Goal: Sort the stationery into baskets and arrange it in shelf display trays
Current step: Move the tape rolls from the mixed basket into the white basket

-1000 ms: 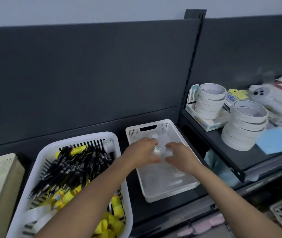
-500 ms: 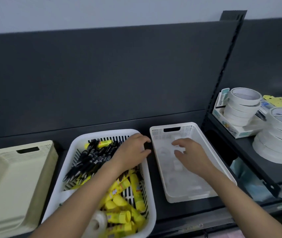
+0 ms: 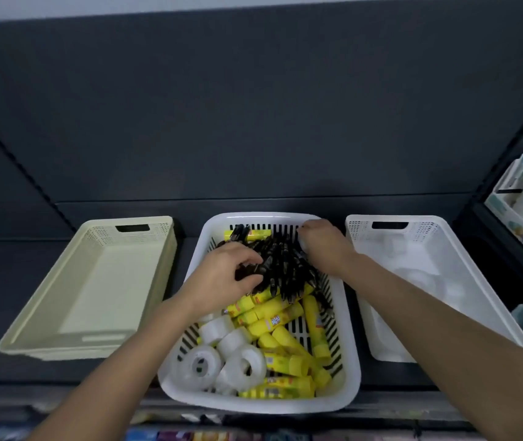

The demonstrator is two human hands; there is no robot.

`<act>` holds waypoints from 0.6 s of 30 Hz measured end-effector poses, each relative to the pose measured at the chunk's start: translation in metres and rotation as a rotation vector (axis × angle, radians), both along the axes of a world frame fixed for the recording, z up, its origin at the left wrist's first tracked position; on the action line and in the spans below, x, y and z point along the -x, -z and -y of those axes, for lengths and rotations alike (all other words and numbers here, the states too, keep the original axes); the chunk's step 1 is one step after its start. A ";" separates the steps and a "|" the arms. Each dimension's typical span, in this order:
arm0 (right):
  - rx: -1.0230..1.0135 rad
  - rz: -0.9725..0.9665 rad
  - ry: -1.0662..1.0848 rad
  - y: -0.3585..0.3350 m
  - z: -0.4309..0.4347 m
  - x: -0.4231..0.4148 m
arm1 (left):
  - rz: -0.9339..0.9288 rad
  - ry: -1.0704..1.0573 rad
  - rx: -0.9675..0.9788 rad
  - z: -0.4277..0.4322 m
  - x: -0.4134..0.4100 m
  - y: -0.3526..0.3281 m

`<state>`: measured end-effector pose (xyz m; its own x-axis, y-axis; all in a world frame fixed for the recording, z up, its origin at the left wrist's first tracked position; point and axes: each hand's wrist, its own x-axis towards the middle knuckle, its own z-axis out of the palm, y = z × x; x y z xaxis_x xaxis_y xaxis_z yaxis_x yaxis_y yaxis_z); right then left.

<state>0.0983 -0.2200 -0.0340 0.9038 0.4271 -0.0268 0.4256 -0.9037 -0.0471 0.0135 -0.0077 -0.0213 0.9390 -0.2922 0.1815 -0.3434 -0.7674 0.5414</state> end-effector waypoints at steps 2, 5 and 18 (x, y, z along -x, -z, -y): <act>0.168 0.058 0.000 0.005 -0.003 -0.004 | -0.016 0.027 0.044 -0.006 0.010 -0.001; 0.273 0.136 0.024 0.009 -0.008 -0.008 | -0.140 0.148 0.023 -0.015 0.025 -0.001; -0.923 -0.085 0.486 -0.023 0.008 0.064 | -0.423 0.638 -0.550 -0.018 0.037 0.002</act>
<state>0.0343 -0.2278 -0.0110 0.9941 -0.0946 0.0532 -0.0108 -0.5741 -0.8187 -0.0234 0.0101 -0.0232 0.5286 -0.7173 -0.4540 -0.6446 -0.6871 0.3352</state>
